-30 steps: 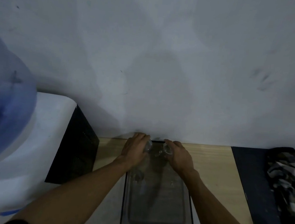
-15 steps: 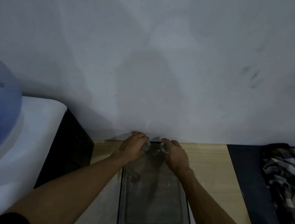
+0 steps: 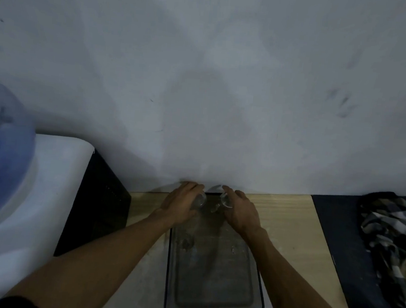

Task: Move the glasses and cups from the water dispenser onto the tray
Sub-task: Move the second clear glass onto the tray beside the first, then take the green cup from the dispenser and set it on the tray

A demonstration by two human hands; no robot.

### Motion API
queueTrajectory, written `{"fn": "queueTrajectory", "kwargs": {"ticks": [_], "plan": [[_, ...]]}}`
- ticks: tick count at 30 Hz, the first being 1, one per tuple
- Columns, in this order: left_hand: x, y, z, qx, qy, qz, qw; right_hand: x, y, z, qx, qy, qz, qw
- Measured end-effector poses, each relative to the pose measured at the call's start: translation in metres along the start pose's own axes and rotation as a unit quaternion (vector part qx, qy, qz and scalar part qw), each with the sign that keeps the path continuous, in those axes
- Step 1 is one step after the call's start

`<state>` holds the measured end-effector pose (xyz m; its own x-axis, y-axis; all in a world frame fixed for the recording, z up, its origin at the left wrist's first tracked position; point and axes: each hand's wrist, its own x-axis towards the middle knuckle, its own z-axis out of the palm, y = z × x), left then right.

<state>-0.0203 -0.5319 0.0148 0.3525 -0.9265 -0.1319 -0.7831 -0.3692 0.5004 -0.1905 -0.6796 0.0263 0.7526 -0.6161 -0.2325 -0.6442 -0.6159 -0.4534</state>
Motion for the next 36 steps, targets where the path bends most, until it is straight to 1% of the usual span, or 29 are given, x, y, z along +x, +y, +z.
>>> {"fn": "queueTrajectory", "kwargs": {"ticks": [2,7,10,13,16,20,23,28,30,32,36], "plan": [[-0.011,0.003,-0.005,-0.015,0.018,-0.01,1.0,-0.006,-0.003,-0.001,0.003,0.003,0.005,1.0],[-0.055,0.006,-0.009,-0.066,0.08,-0.045,0.994,-0.033,-0.009,0.002,0.04,0.045,0.019,0.998],[-0.094,0.005,-0.006,-0.093,0.111,-0.063,0.987,-0.06,-0.015,0.004,0.075,0.083,-0.016,0.994],[-0.136,0.012,-0.004,-0.13,0.13,-0.052,0.982,-0.085,-0.022,0.009,0.087,0.118,-0.048,0.988],[-0.186,0.021,-0.001,-0.124,0.15,-0.065,0.979,-0.113,-0.036,0.015,0.082,0.137,-0.082,0.984],[-0.234,0.018,0.008,-0.134,0.143,-0.084,0.977,-0.144,-0.053,0.022,0.111,0.124,-0.082,0.983],[-0.263,0.017,0.008,-0.148,0.156,-0.105,0.971,-0.169,-0.071,0.022,0.105,0.124,-0.09,0.983],[-0.304,0.009,-0.004,-0.152,0.181,-0.09,0.967,-0.204,-0.111,0.026,0.148,0.117,-0.073,0.979],[-0.322,0.0,-0.011,-0.155,0.197,-0.088,0.964,-0.215,-0.128,0.034,0.154,0.114,-0.077,0.978],[-0.342,-0.01,-0.019,-0.164,0.198,-0.087,0.963,-0.223,-0.145,0.046,0.158,0.112,-0.081,0.978],[-0.379,-0.035,-0.036,-0.169,0.209,-0.106,0.957,-0.241,-0.181,0.074,0.169,0.115,-0.058,0.977]]}}
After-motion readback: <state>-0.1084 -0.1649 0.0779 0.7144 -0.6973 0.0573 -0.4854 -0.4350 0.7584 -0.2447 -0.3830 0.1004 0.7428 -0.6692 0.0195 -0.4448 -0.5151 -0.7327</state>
